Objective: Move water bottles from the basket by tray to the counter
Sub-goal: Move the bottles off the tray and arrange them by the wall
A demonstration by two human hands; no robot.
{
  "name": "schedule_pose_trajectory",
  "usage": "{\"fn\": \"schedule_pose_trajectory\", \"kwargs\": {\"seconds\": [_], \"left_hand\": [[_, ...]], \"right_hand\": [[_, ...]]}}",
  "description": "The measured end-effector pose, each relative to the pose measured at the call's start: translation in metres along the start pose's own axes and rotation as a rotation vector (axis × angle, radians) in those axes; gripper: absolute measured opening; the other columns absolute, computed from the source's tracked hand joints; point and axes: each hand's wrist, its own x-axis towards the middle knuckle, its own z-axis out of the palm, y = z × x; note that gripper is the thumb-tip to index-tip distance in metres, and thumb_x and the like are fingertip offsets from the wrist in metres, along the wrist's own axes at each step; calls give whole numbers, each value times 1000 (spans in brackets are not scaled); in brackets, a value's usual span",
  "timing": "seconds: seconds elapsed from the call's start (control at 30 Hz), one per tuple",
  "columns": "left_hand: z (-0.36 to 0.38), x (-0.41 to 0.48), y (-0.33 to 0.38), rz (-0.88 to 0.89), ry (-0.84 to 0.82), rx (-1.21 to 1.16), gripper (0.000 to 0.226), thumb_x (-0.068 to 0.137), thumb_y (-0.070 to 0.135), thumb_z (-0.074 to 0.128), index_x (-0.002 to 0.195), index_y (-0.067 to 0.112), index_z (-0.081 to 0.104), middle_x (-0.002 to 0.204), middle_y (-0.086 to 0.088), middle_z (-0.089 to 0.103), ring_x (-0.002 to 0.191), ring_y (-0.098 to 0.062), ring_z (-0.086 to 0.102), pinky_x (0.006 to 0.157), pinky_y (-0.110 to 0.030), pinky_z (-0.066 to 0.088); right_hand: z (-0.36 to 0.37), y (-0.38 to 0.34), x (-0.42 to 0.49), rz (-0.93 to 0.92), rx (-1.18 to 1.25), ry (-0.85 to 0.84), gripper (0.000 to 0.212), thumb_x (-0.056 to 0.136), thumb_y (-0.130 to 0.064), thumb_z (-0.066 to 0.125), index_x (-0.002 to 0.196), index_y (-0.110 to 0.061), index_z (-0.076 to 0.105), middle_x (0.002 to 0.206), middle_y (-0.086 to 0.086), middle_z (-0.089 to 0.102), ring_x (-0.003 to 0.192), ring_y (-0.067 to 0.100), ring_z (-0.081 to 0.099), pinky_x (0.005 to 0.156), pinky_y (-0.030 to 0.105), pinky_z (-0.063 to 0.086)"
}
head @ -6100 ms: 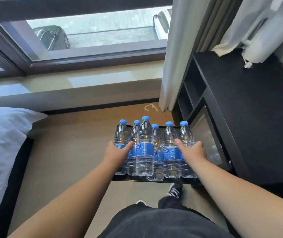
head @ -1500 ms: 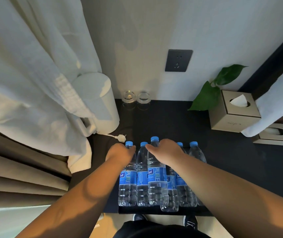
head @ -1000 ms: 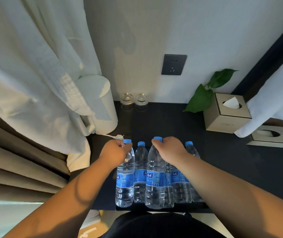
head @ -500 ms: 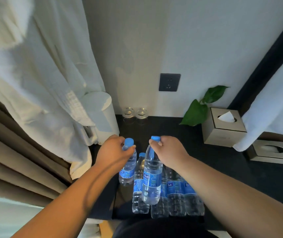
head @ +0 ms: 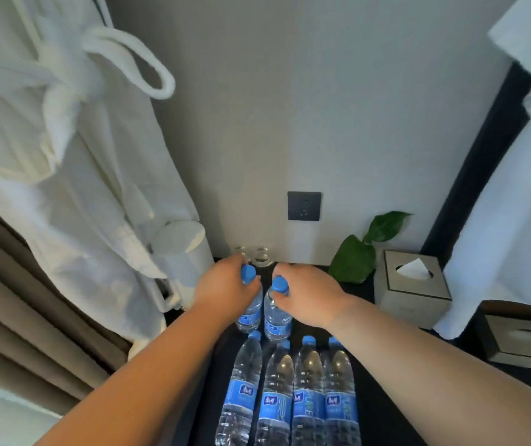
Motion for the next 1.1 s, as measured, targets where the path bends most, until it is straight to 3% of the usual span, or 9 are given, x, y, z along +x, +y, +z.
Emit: {"fn": "schedule_pose_trajectory", "kwargs": {"seconds": [0.23,0.37,0.6,0.73,0.9,1.1], "left_hand": [[2,40,36,16,-42,74,20,85,41,64,98,27,63,86,6,64,74,-15,59,65,-31,54],[4,59,48,-1,-57,89,24,87,45,66,104,28,63,92,5,65,77,-14,60,68,-33,57],[9,101,55,39,-105,137,29,93,46,61,114,25,60,104,0,64,90,-22,62,80,-40,58],[17,128,52,77,-137,156,29,94,43,61,115,24,60,109,-2,64,94,-22,61,79,-37,55],[34,162,42,106,-222,155,28,94,40,60,116,23,61,111,-2,62,97,-24,61,85,-41,55],[58,188,32,181,-272,113,26,92,31,61,117,24,62,110,-3,60,96,-25,61,82,-39,53]], "right_hand": [[-30,33,26,-56,-36,-13,23,93,-37,61,114,-30,56,92,-4,54,83,20,54,60,34,38],[-39,52,38,-32,-59,-30,19,92,-35,63,107,-34,52,89,-6,55,78,17,54,54,29,33],[-47,73,71,126,-17,-6,16,88,-37,69,100,-31,60,93,-7,61,79,12,58,58,28,42],[-48,80,93,202,-17,-2,18,86,-37,71,101,-29,63,96,-5,63,84,17,61,68,33,51],[-45,90,124,305,-35,63,21,84,-38,69,97,-23,62,90,-2,63,81,19,62,62,31,47],[-22,99,154,420,-52,166,24,84,-46,67,92,-24,58,84,-3,59,73,19,59,55,29,40]]}}
